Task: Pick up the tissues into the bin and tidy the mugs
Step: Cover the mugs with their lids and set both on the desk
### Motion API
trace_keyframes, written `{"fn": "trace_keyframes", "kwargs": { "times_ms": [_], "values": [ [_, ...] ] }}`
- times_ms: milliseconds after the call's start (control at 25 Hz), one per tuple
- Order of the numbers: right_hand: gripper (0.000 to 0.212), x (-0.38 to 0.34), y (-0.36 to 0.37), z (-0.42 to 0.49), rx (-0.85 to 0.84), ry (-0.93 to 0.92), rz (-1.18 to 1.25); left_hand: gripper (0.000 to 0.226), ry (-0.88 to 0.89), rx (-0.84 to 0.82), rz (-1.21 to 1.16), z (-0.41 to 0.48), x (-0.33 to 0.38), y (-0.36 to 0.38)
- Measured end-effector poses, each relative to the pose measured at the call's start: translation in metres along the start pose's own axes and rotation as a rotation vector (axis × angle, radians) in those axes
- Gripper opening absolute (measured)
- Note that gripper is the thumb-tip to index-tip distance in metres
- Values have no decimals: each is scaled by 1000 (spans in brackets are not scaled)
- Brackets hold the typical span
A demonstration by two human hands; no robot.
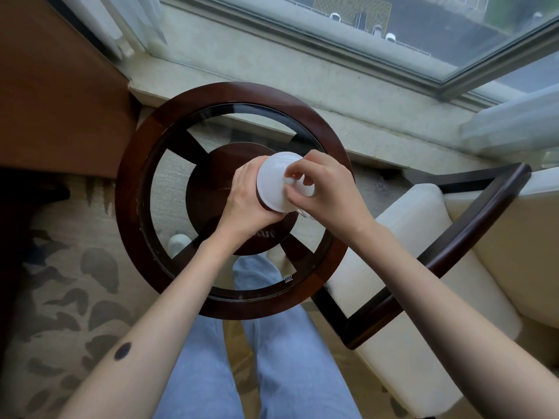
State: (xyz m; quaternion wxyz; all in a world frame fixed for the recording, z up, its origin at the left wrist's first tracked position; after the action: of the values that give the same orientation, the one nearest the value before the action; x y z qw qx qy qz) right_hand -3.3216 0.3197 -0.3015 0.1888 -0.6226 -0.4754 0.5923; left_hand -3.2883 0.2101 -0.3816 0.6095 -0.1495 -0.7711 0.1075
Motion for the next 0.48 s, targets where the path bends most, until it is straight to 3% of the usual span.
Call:
{"fn": "trace_keyframes", "kwargs": {
  "times_ms": [360, 480],
  "values": [
    [15, -47, -4, -1, -50, -112, -53, 87, 14, 132, -17, -16, 9, -37],
    [22, -61, -22, -1, 34, -120, 33, 88, -7, 235, -47, -30, 11, -69]
  ]
}}
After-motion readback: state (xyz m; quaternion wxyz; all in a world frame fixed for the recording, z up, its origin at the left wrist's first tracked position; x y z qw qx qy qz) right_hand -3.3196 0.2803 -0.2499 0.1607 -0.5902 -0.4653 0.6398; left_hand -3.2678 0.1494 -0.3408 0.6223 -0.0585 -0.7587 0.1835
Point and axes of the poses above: each hand's wrist, its own z-axis towards the middle knuckle, its own y-axis out of the palm, x = y × z, the point moved 10 cm from there along z, towards the middle knuckle, and after that the axes turned 4 degrees about -z, right-handed, at the moved point
